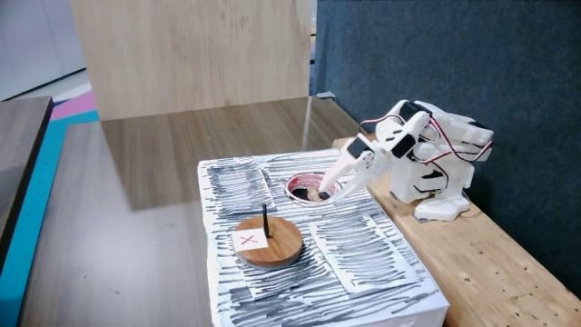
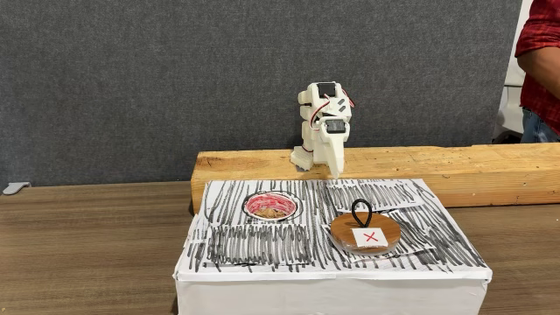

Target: Pick the brown debris from the hole.

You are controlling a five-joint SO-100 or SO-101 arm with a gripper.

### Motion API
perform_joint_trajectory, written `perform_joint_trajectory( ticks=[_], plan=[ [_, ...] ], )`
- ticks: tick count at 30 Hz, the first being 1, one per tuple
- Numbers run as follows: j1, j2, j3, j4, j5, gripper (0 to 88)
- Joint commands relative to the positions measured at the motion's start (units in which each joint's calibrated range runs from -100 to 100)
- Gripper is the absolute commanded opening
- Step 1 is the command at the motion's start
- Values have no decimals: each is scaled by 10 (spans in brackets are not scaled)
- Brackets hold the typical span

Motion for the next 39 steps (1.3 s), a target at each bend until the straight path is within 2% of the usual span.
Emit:
perform_joint_trajectory(
  ticks=[1, 11, 18, 24, 28, 32, 35, 39],
  plan=[
    [-2, -3, 3, -1, 2, 165],
    [2, -3, -29, -9, 2, 166],
    [3, 47, -293, -9, -3, 159],
    [35, 371, -552, -2, -2, 159],
    [92, 596, -767, 2, -2, 159],
    [167, 780, -890, 13, -3, 159],
    [229, 894, -956, 62, 2, 159],
    [304, 1002, -1031, 183, 4, 167]
  ],
)
